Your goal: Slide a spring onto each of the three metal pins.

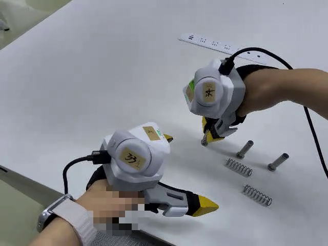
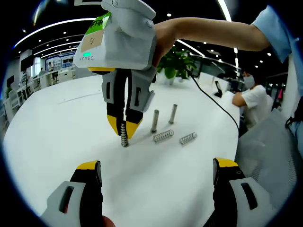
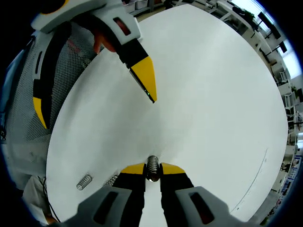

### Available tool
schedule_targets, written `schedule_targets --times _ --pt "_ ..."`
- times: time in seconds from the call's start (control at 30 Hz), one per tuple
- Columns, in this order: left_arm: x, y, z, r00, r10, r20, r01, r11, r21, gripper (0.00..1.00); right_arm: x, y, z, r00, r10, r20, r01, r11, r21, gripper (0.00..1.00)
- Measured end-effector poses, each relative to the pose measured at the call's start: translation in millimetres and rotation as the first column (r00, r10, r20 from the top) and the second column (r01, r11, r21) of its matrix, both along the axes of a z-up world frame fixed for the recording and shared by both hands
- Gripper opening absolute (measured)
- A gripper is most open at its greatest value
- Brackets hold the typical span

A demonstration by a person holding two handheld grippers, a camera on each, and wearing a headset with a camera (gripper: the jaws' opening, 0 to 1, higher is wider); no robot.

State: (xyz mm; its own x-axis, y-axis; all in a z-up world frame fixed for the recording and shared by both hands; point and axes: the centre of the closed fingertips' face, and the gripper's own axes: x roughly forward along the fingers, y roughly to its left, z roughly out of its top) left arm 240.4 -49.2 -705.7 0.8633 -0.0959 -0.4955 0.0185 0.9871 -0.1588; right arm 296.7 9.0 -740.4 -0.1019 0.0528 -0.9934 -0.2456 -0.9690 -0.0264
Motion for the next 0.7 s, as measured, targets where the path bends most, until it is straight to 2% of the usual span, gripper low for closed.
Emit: schedule_targets --times 0.27,0.33,0.37,0.5,0.7 --pt "-0.3 -1.4 -0.1 1.000 -0.004 -0.001 0.004 1.000 0.000 1.00 -1.1 -1.3 0.7 1.000 -0.023 -0.016 0.023 1.000 0.002 0.13" --pt "-0.5 -1.5 -0.5 1.000 -0.005 -0.002 0.005 1.000 0.001 1.00 -4.0 -3.6 1.1 0.999 -0.022 -0.034 0.022 1.000 -0.006 0.14" --pt "-0.8 -1.4 -1.0 1.000 -0.005 -0.004 0.005 1.000 0.002 1.00 -6.5 -5.7 1.7 0.998 -0.027 -0.052 0.026 0.999 -0.019 0.16" --pt "-1.0 -0.7 -0.4 1.000 -0.001 -0.002 0.001 1.000 0.006 1.00 -4.0 -6.2 2.4 0.997 -0.033 -0.067 0.032 0.999 -0.010 0.25" --pt "-1.8 3.3 -1.1 1.000 0.009 -0.002 -0.009 1.000 0.011 1.00 -2.2 -3.5 5.9 0.994 -0.044 -0.103 0.050 0.997 0.054 0.59"
